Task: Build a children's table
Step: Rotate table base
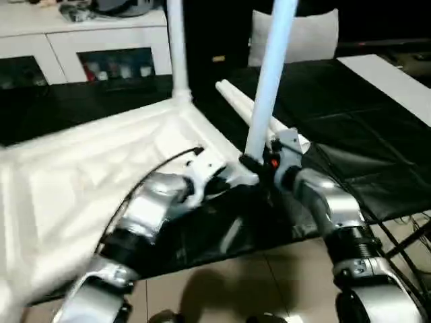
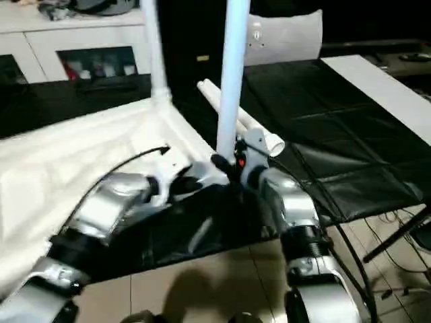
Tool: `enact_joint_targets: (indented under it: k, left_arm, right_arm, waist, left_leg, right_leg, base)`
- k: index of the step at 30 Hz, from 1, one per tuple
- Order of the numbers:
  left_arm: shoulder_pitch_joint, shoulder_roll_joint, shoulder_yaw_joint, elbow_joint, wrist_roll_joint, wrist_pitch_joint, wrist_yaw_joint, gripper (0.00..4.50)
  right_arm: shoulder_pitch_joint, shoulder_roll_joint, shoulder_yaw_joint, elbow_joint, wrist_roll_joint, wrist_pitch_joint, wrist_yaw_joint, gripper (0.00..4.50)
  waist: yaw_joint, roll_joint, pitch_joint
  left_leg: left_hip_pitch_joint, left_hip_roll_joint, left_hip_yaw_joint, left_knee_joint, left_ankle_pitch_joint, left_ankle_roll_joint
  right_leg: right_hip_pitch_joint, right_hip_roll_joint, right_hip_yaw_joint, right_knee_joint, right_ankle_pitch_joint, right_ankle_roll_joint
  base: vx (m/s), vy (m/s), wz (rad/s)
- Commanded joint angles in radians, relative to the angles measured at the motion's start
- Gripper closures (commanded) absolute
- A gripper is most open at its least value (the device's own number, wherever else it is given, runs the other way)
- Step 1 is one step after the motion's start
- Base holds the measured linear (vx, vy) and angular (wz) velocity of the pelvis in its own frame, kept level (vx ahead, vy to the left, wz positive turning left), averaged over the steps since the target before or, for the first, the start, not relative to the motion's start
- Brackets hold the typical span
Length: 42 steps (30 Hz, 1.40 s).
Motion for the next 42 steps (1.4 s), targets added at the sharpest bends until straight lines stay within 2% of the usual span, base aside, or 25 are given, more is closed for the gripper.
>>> enact_joint_targets:
  k: [1, 2, 4, 6, 8, 10, 13, 14, 16, 18, 22, 24, 27, 30, 31, 32, 34, 35, 36, 38, 40, 42]
  left_arm:
    - [-0.073, -0.046, 0.031, -0.046, -0.002, -0.024, 0.094, 4.5]
    - [-0.071, -0.042, 0.025, -0.051, 0.005, -0.027, 0.085, 4.5]
    - [-0.07, -0.036, 0.024, -0.052, 0.009, -0.031, 0.077, 4.5]
    - [-0.07, -0.027, 0.022, -0.051, 0.012, -0.038, 0.067, 4.5]
    - [-0.07, -0.016, 0.019, -0.051, 0.015, -0.038, 0.06, 4.5]
    - [-0.07, -0.004, 0.011, -0.046, 0.015, -0.044, 0.051, 4.5]
    - [-0.069, 0.006, 0.004, -0.041, 0.014, -0.05, 0.044, 4.5]
    - [-0.07, 0.017, -0.003, -0.033, 0.018, -0.062, 0.035, 4.5]
    - [-0.072, 0.031, -0.01, -0.021, 0.021, -0.085, 0.019, 4.5]
    - [-0.074, 0.043, -0.015, -0.007, 0.026, -0.103, 0.006, 4.5]
    - [-0.091, 0.06, -0.014, 0.048, 0.035, -0.142, 0.006, 4.5]
    - [-0.123, 0.053, 0.008, 0.106, 0.036, -0.156, 0.054, 4.5]
    - [-0.151, 0.037, 0.029, 0.157, 0.022, -0.18, 0.079, 4.5]
    - [-0.186, 0.011, 0.06, 0.227, 0.0, -0.219, 0.117, 4.5]
    - [-0.204, -0.002, 0.075, 0.263, -0.015, -0.238, 0.124, 4.5]
    - [-0.225, -0.014, 0.086, 0.309, -0.027, -0.264, 0.131, 4.06]
    - [-0.246, -0.022, 0.09, 0.356, -0.029, -0.29, 0.144, 4.06]
    - [-0.255, -0.027, 0.095, 0.377, -0.025, -0.31, 0.173, 3.92]
    - [-0.263, -0.031, 0.101, 0.393, -0.02, -0.326, 0.199, 3.73]
    - [-0.269, -0.036, 0.109, 0.408, -0.015, -0.344, 0.223, 3.67]
    - [-0.247, -0.032, 0.135, 0.352, -0.032, -0.351, 0.233, 3.64]
    - [-0.202, -0.02, 0.158, 0.273, -0.039, -0.369, 0.256, 3.64]
  right_arm:
    - [-0.003, 0.092, 0.062, 0.046, 0.022, -0.008, 0.016, 1.41]
    - [0.002, 0.09, 0.044, 0.042, 0.029, -0.027, 0.004, 1.34]
    - [0.009, 0.087, 0.038, 0.03, 0.029, -0.034, 0.012, 1.11]
    - [0.023, 0.075, 0.033, 0.009, 0.029, -0.049, 0.03, 1.03]
    - [0.046, 0.058, 0.024, -0.024, 0.025, -0.063, 0.053, 0.76]
    - [0.071, 0.029, 0.028, -0.056, 0.03, -0.075, 0.087, 0.61]
    - [0.092, 0.003, 0.031, -0.077, 0.036, -0.083, 0.114, 0.43]
    - [0.107, -0.021, 0.032, -0.091, 0.042, -0.095, 0.142, 0.19]
    - [0.126, -0.053, 0.027, -0.106, 0.046, -0.108, 0.172, 0.14]
    - [0.143, -0.083, 0.022, -0.121, 0.051, -0.118, 0.202, 0.09]
    - [0.198, -0.149, 0.001, -0.183, 0.057, -0.116, 0.246, 0.04]
    - [0.255, -0.174, -0.003, -0.266, 0.073, -0.082, 0.267, 0.04]
    - [0.292, -0.17, 0.004, -0.323, 0.082, -0.055, 0.261, 0.04]
    - [0.308, -0.155, 0.012, -0.343, 0.081, -0.056, 0.233, 0.04]
    - [0.311, -0.14, 0.011, -0.347, 0.084, -0.057, 0.216, 0.04]
    - [0.314, -0.126, 0.011, -0.354, 0.087, -0.057, 0.196, 0.0]
    - [0.314, -0.109, 0.009, -0.361, 0.086, -0.055, 0.167, 0.0]
    - [0.313, -0.098, 0.009, -0.364, 0.077, -0.056, 0.142, 0.0]
    - [0.313, -0.087, 0.006, -0.37, 0.072, -0.057, 0.123, 0.0]
    - [0.314, -0.079, 0.005, -0.379, 0.069, -0.057, 0.106, 0.0]
    - [0.315, -0.06, -0.005, -0.403, 0.058, -0.059, 0.053, 0.0]
    - [0.324, -0.062, 0.01, -0.444, 0.05, -0.01, 0.038, 0.0]
  waist:
    - [0.008, -0.013, -0.076]
    - [0.011, -0.013, -0.078]
    - [0.014, -0.013, -0.079]
    - [0.018, -0.011, -0.083]
    - [0.024, -0.006, -0.086]
    - [0.028, -0.008, -0.086]
    - [0.032, -0.01, -0.086]
    - [0.03, -0.008, -0.084]
    - [0.031, -0.008, -0.081]
    - [0.033, -0.006, -0.08]
    - [0.04, -0.008, -0.081]
    - [0.047, -0.012, -0.08]
    - [0.045, -0.015, -0.082]
    - [0.047, -0.014, -0.083]
    - [0.045, -0.021, -0.083]
    - [0.048, -0.017, -0.083]
    - [0.05, -0.014, -0.089]
    - [0.051, -0.009, -0.088]
    - [0.049, -0.011, -0.086]
    - [0.05, -0.012, -0.083]
    - [0.051, -0.006, -0.081]
    - [0.05, -0.003, -0.084]
  left_leg:
    - [0.022, 0.052, -0.037, -0.076, -0.3, 0.0]
    - [0.019, 0.051, -0.034, -0.075, -0.267, 0.013]
    - [0.018, 0.052, -0.032, -0.074, -0.243, 0.022]
    - [0.018, 0.052, -0.029, -0.071, -0.2, 0.037]
    - [0.016, 0.053, -0.028, -0.068, -0.166, 0.05]
    - [0.013, 0.053, -0.028, -0.067, -0.143, 0.07]
    - [0.01, 0.053, -0.028, -0.067, -0.14, 0.077]
    - [0.008, 0.052, -0.029, -0.067, -0.155, 0.071]
    - [0.015, 0.052, -0.027, -0.067, -0.193, 0.062]
    - [0.015, 0.053, -0.029, -0.07, -0.21, 0.054]
    - [0.015, 0.054, -0.029, -0.069, -0.205, 0.05]
    - [0.015, 0.052, -0.028, -0.069, -0.198, 0.056]
    - [0.008, 0.05, -0.031, -0.068, -0.19, 0.064]
    - [0.011, 0.05, -0.03, -0.065, -0.187, 0.067]
    - [0.011, 0.05, -0.028, -0.065, -0.188, 0.067]
    - [0.011, 0.048, -0.029, -0.065, -0.185, 0.069]
    - [0.007, 0.051, -0.032, -0.063, -0.157, 0.074]
    - [0.008, 0.053, -0.032, -0.064, -0.158, 0.074]
    - [0.008, 0.052, -0.031, -0.064, -0.164, 0.075]
    - [0.01, 0.052, -0.032, -0.066, -0.186, 0.07]
    - [0.01, 0.052, -0.031, -0.067, -0.199, 0.061]
    - [0.011, 0.054, -0.034, -0.069, -0.202, 0.052]
  right_leg:
    - [0.033, -0.077, 0.043, -0.097, -0.42, -0.147]
    - [0.037, -0.075, 0.044, -0.09, -0.359, -0.163]
    - [0.039, -0.074, 0.045, -0.085, -0.32, -0.173]
    - [0.042, -0.072, 0.046, -0.076, -0.236, -0.199]
    - [0.046, -0.072, 0.046, -0.069, -0.182, -0.208]
    - [0.049, -0.07, 0.044, -0.065, -0.137, -0.22]
    - [0.052, -0.071, 0.043, -0.065, -0.142, -0.218]
    - [0.051, -0.073, 0.042, -0.068, -0.178, -0.219]
    - [0.046, -0.071, 0.044, -0.078, -0.234, -0.201]
    - [0.046, -0.07, 0.042, -0.083, -0.264, -0.19]
    - [0.046, -0.071, 0.044, -0.079, -0.255, -0.185]
    - [0.045, -0.067, 0.044, -0.081, -0.254, -0.167]
    - [0.05, -0.072, 0.04, -0.079, -0.256, -0.17]
    - [0.044, -0.071, 0.04, -0.084, -0.274, -0.172]
    - [0.043, -0.07, 0.04, -0.085, -0.273, -0.172]
    - [0.043, -0.072, 0.039, -0.084, -0.271, -0.175]
    - [0.044, -0.072, 0.039, -0.076, -0.207, -0.189]
    - [0.043, -0.072, 0.039, -0.074, -0.195, -0.194]
    - [0.042, -0.07, 0.039, -0.074, -0.184, -0.197]
    - [0.044, -0.074, 0.038, -0.077, -0.212, -0.196]
    - [0.043, -0.075, 0.039, -0.082, -0.251, -0.186]
    - [0.044, -0.072, 0.039, -0.078, -0.245, -0.183]
  base:
    - [0.0, 0.0, 0.0]
    - [0.0, 0.0, 0.0]
    - [0.0, 0.0, 0.0]
    - [0.0, 0.0, 0.0]
    - [0.0, 0.0, 0.0]
    - [0.0, 0.0, 0.0]
    - [0.0, 0.0, 0.0]
    - [0.0, 0.0, 0.0]
    - [0.0, 0.0, 0.0]
    - [0.0, 0.0, 0.0]
    - [0.0, 0.0, 0.0]
    - [0.0, 0.0, 0.0]
    - [0.0, 0.0, 0.0]
    - [0.0, 0.0, 0.0]
    - [0.0, 0.0, 0.0]
    - [0.0, 0.0, 0.0]
    - [0.0, 0.0, 0.0]
    - [0.0, 0.0, 0.0]
    - [0.0, 0.0, 0.0]
    - [0.0, 0.0, 0.0]
    - [0.0, 0.0, 0.0]
    - [0.0, 0.0, 0.0]
